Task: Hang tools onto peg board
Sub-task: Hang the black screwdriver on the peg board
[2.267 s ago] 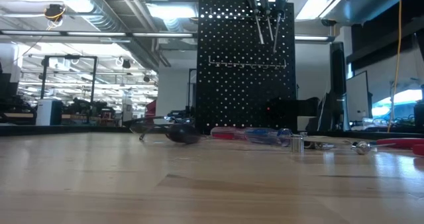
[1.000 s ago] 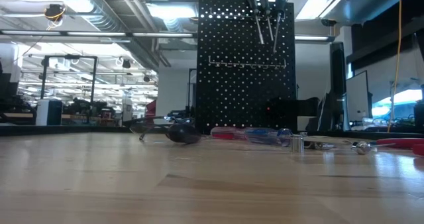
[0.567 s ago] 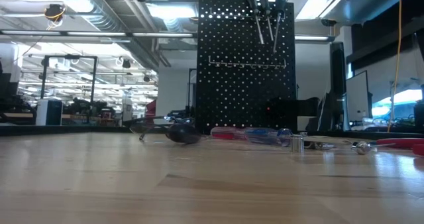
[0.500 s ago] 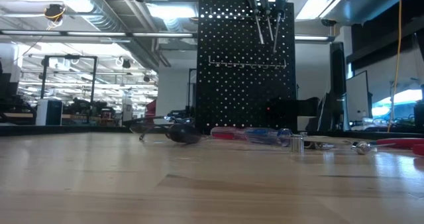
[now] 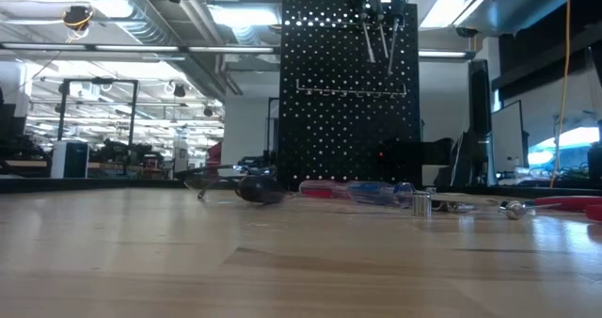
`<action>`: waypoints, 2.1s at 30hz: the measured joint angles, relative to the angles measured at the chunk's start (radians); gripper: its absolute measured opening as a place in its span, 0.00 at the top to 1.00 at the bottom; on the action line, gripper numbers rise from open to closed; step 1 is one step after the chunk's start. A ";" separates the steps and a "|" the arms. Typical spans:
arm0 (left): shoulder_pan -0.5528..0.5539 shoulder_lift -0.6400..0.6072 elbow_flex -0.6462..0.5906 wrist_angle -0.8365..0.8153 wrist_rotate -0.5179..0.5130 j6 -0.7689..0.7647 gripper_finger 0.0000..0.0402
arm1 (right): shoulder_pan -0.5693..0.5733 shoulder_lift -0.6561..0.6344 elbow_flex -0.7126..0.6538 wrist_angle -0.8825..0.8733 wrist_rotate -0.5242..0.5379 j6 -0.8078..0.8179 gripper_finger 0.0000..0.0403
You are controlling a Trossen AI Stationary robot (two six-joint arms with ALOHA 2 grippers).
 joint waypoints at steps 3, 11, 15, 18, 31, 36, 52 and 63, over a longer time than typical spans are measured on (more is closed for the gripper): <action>0.000 0.000 0.000 -0.013 0.000 -0.007 0.65 | -0.041 0.001 -0.072 0.137 0.030 0.018 0.98; 0.000 0.003 0.000 -0.007 0.000 -0.006 0.65 | -0.129 0.002 -0.149 0.207 0.041 0.024 0.98; 0.000 0.004 0.000 0.007 0.000 -0.005 0.65 | -0.157 0.002 -0.126 0.215 0.019 0.019 0.98; 0.002 0.004 0.000 0.009 0.000 0.000 0.65 | -0.169 0.005 -0.100 0.216 -0.035 0.022 0.98; 0.019 0.004 0.000 -0.006 0.000 -0.019 0.65 | -0.194 0.083 -0.012 0.209 -0.017 -0.006 0.98; 0.019 0.004 0.000 -0.011 0.000 -0.022 0.65 | -0.200 0.083 -0.012 0.203 0.010 -0.027 0.98; 0.019 0.004 0.000 -0.003 0.000 -0.024 0.65 | -0.250 0.083 -0.012 0.153 0.018 -0.030 0.97; 0.019 0.004 0.000 0.000 0.000 -0.021 0.65 | -0.273 0.087 -0.011 0.153 0.013 -0.002 0.97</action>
